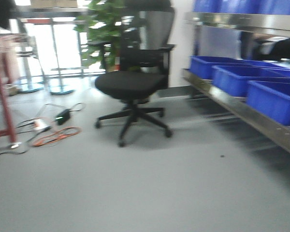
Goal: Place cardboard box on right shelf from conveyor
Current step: 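Drive up to the steel shelf rack with blue bins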
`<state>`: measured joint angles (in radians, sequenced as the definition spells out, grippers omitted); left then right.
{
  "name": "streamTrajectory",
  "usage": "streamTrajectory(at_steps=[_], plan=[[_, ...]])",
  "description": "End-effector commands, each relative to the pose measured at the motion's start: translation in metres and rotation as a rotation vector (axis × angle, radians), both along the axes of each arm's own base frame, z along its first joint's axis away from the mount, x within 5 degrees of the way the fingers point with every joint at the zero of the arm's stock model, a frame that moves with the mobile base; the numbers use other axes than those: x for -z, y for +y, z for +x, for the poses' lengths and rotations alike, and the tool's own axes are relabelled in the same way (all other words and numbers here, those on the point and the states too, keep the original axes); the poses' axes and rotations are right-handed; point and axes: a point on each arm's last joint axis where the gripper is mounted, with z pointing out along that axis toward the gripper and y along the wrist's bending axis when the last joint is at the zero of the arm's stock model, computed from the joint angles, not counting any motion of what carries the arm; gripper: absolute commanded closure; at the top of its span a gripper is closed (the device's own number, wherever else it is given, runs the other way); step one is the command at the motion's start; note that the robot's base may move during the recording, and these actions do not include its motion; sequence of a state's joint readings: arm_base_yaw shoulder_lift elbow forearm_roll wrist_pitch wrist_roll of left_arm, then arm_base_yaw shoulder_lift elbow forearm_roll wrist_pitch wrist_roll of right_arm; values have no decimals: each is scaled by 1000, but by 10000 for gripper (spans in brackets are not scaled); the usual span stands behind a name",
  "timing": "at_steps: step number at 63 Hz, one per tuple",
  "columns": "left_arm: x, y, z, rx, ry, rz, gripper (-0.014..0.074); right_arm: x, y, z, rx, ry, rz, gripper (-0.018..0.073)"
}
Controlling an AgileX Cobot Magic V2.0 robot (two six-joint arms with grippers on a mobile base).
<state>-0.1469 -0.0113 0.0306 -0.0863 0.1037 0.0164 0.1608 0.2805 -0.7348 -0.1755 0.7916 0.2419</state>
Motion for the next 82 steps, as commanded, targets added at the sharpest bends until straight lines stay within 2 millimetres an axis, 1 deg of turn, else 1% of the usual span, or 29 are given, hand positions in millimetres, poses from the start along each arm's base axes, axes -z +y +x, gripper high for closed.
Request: streamTrajectory(at_steps=[1,82], plan=[[-10,1,-1,-3,-105,-26,715,-17,0,2,-1,-108,-16,325],[-10,1,-1,-3,-105,-26,715,-17,0,2,-1,-108,-16,325]])
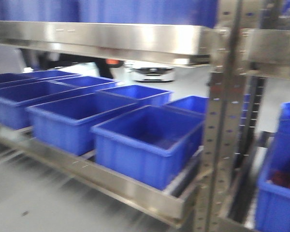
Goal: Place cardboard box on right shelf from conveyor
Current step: 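Drive up to the steel shelf rack with blue bins, then raise the held box above the steel shelf with the right gripper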
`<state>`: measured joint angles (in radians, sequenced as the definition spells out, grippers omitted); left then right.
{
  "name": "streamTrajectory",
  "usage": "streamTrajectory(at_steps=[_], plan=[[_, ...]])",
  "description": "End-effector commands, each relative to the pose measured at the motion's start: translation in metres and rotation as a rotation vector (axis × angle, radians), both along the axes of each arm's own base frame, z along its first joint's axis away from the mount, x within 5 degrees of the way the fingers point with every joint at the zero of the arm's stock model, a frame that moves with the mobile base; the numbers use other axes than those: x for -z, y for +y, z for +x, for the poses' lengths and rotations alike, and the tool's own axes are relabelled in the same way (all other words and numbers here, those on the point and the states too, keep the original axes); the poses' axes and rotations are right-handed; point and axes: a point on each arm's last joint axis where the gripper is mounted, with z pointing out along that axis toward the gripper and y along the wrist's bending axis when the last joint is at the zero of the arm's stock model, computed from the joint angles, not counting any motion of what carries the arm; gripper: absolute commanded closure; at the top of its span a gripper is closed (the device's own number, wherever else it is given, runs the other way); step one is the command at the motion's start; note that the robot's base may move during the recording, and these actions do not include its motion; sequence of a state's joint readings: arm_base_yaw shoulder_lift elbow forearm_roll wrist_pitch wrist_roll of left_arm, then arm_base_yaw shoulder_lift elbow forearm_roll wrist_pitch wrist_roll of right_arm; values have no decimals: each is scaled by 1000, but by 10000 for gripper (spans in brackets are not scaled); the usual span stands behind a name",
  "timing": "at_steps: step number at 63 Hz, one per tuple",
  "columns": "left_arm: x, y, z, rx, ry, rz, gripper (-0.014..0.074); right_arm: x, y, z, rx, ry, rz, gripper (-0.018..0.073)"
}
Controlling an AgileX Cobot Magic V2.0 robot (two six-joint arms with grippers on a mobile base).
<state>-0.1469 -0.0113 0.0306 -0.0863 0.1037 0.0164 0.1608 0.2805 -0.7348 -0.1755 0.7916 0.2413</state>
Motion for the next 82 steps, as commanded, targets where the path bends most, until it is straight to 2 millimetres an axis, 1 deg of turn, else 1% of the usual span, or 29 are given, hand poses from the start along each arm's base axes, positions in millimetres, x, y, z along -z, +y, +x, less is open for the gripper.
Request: streamTrajectory(at_steps=[1,82], plan=[[-10,1,-1,-3,-105,-26,715,-17,0,2,-1,-108,-15,325],[-10,1,-1,-3,-103,-26,715,-17,0,2,-1,-108,-15,325]])
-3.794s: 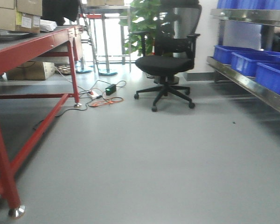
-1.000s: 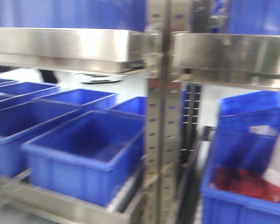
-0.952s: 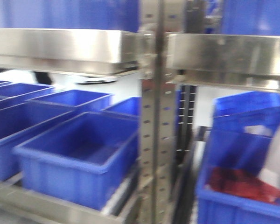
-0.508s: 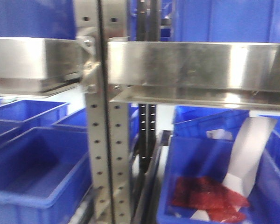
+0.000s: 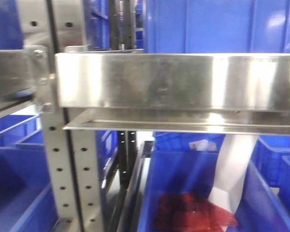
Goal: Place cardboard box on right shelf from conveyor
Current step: 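Raise the held box above the steel shelf with the right gripper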
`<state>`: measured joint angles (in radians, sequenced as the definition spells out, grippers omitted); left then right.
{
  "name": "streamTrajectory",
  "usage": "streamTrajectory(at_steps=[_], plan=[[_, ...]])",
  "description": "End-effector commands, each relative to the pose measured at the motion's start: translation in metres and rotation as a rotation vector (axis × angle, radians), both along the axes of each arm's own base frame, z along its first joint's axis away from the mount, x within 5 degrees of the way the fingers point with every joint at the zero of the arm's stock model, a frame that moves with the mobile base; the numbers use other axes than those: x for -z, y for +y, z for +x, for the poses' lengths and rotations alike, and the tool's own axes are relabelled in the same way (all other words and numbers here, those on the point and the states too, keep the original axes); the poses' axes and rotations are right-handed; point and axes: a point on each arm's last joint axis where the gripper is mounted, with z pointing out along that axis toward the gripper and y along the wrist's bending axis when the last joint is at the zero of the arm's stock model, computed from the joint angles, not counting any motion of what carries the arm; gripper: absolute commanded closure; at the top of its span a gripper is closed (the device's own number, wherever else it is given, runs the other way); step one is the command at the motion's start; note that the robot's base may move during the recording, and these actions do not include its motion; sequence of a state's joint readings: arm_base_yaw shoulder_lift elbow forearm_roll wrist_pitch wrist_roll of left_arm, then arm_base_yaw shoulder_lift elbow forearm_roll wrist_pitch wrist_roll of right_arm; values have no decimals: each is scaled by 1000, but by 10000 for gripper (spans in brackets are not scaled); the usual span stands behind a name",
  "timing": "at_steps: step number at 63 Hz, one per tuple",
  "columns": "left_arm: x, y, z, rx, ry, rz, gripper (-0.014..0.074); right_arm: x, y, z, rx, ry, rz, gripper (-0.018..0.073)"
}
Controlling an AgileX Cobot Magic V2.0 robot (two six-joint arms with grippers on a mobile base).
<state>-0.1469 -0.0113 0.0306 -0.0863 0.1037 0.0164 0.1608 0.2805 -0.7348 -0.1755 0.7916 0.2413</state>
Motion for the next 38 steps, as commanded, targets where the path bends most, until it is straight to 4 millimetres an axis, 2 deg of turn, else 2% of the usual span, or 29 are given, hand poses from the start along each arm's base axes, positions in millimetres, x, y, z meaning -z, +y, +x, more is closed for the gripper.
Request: streamTrajectory(at_steps=[1,38], plan=[[-10,1,-1,-3,-103,-26,715,-17,0,2,-1,-108,-15,325],[-10,1,-1,-3,-103,-26,715,-17,0,2,-1,-108,-15,325]])
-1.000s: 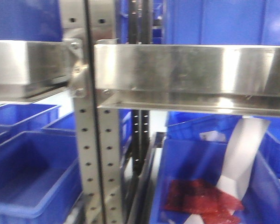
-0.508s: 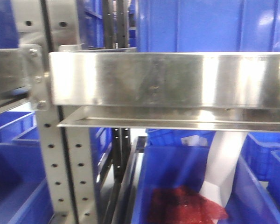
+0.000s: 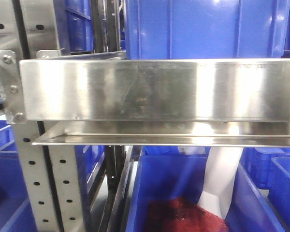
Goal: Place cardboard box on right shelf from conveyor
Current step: 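Raise the held box above the steel shelf with the right gripper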
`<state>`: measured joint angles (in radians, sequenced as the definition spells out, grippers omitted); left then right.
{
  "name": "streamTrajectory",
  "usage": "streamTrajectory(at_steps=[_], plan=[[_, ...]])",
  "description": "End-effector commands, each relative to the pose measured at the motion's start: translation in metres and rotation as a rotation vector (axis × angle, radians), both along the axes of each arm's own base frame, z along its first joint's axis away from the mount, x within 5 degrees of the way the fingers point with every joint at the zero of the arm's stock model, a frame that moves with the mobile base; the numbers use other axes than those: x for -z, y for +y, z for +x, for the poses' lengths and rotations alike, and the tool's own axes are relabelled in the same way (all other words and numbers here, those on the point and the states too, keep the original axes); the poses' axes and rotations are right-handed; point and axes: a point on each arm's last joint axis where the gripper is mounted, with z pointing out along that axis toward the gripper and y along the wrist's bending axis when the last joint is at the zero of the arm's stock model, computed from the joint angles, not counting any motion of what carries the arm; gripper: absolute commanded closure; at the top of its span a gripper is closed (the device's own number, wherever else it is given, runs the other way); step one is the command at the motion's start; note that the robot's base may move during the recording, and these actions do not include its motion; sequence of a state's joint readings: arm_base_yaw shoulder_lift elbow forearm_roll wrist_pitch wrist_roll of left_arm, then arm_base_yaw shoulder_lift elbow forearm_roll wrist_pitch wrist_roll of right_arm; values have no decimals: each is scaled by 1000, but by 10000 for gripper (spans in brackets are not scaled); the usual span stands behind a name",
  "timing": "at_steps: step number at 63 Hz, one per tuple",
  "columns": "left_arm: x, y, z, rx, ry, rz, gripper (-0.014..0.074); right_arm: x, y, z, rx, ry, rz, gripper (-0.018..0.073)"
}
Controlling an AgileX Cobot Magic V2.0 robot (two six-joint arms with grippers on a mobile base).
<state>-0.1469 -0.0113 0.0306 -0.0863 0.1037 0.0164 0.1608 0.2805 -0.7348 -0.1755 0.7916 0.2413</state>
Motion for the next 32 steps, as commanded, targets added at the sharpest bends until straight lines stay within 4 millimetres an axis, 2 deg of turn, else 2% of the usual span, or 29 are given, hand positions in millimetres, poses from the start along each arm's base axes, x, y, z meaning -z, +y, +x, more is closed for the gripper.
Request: streamTrajectory(at_steps=[1,32], plan=[[-10,1,-1,-3,-103,-26,715,-17,0,2,-1,-108,-15,325],[-10,1,-1,-3,-103,-26,715,-17,0,3,-1,-117,-17,325]])
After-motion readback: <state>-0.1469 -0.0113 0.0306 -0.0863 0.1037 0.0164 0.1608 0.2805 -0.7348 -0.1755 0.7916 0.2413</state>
